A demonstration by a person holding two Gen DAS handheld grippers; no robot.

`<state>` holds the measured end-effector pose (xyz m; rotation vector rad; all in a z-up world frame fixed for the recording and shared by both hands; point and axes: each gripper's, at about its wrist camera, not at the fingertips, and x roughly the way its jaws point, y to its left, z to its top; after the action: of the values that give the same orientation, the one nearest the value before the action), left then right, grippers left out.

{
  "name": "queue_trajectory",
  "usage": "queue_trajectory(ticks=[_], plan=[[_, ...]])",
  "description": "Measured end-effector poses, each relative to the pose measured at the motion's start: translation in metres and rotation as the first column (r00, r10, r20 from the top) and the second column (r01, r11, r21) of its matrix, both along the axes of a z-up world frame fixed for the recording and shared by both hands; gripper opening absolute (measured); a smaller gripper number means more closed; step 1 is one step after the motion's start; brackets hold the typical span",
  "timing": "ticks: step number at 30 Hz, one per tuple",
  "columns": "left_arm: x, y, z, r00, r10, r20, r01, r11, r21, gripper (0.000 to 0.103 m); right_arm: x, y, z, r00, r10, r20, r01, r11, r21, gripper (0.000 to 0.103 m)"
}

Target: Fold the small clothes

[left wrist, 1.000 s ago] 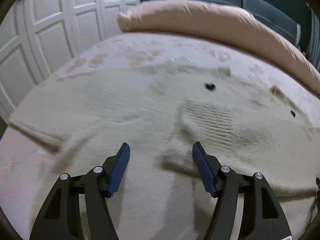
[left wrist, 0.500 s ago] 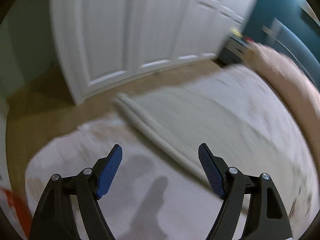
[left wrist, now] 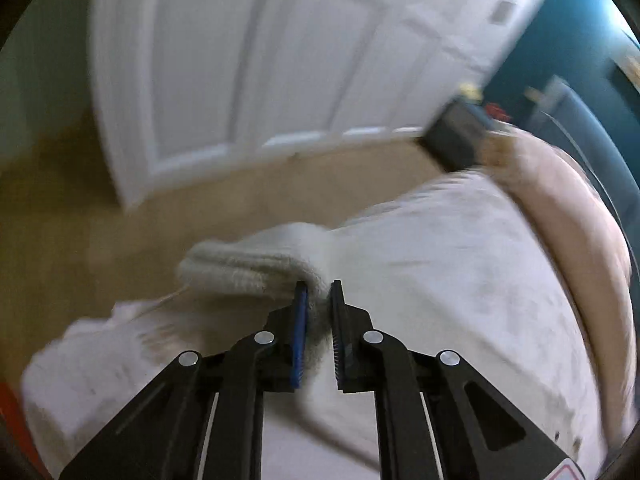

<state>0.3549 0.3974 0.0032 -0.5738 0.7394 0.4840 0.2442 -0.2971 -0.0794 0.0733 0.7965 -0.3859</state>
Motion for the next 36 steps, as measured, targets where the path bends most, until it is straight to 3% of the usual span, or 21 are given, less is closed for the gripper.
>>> queue_trajectory(ticks=[3,5,7,8,10,12,13,15,18,21,24,27,29,32,34,36], plan=[[0.014,-0.084,0.055,0.976,-0.199,0.089,0.189,0.977,0.102,0.007,0.0,-0.001,0.001,1.0,0.0,0.005,0.0,1.0,0.008,0.027],[0.017,-0.146,0.081,0.935,-0.326,0.141,0.306,0.941,0.141,0.007,-0.001,-0.002,0.001,1.0,0.0,0.01,0.0,1.0,0.015,0.027],[0.018,-0.227,0.097,0.863,-0.473,0.179,0.449,0.879,0.158,0.007,-0.002,-0.003,0.002,1.0,0.0,0.013,0.0,1.0,0.022,0.028],[0.018,-0.254,0.097,0.837,-0.517,0.182,0.495,0.855,0.155,0.007,-0.002,-0.003,0.003,1.0,0.0,0.015,0.0,1.0,0.025,0.028],[0.013,-0.329,0.088,0.76,-0.627,0.173,0.611,0.779,0.142,0.007,-0.003,-0.004,0.003,1.0,0.001,0.02,-0.001,0.999,0.034,0.028],[0.005,-0.398,0.065,0.697,-0.709,0.111,0.694,0.705,0.146,0.01,-0.005,-0.007,0.003,1.0,0.002,0.028,-0.003,0.999,0.049,0.028],[0.001,-0.426,0.049,0.681,-0.729,0.07,0.717,0.683,0.144,0.017,-0.005,-0.008,0.004,1.0,0.003,0.031,-0.005,0.998,0.056,0.028],[-0.01,-0.467,0.012,0.657,-0.754,0.015,0.749,0.654,0.106,0.019,-0.006,-0.009,0.004,0.999,0.004,0.038,-0.007,0.997,0.074,0.028],[-0.024,-0.481,-0.027,0.688,-0.725,-0.018,0.725,0.687,0.039,0.032,-0.007,-0.013,0.006,0.999,0.009,0.05,-0.015,0.994,0.112,0.029],[-0.045,-0.454,-0.041,0.74,-0.673,0.021,0.673,0.739,-0.021,0.046,-0.011,-0.02,0.009,0.997,0.026,0.077,-0.04,0.983,0.179,0.034],[-0.064,-0.404,-0.035,0.788,-0.614,0.038,0.615,0.789,-0.007,0.057,-0.017,-0.014,0.024,0.995,0.052,0.09,-0.068,0.98,0.185,0.049],[-0.063,-0.359,-0.031,0.835,-0.549,0.036,0.549,0.836,0.017,0.059,-0.023,0.014,0.046,0.984,0.116,0.134,-0.133,0.983,0.129,0.067],[-0.053,-0.329,-0.032,0.866,-0.501,0.002,0.501,0.866,0.008,0.059,-0.016,0.038,0.054,0.976,0.186,0.116,-0.199,0.974,0.112,0.075],[-0.047,-0.278,-0.041,0.918,-0.397,0.006,0.395,0.911,-0.119,0.059,0.007,0.064,0.056,0.968,0.242,0.065,-0.249,0.96,0.129,0.075],[-0.05,-0.252,-0.047,0.942,-0.333,0.039,0.333,0.915,-0.227,0.059,0.023,0.06,0.05,0.977,0.205,0.051,-0.211,0.952,0.22,0.075],[-0.049,-0.24,-0.049,0.95,-0.305,0.059,0.309,0.905,-0.293,0.059,0.04,0.05,0.039,0.988,0.154,0.012,-0.15,0.929,0.338,0.075]])
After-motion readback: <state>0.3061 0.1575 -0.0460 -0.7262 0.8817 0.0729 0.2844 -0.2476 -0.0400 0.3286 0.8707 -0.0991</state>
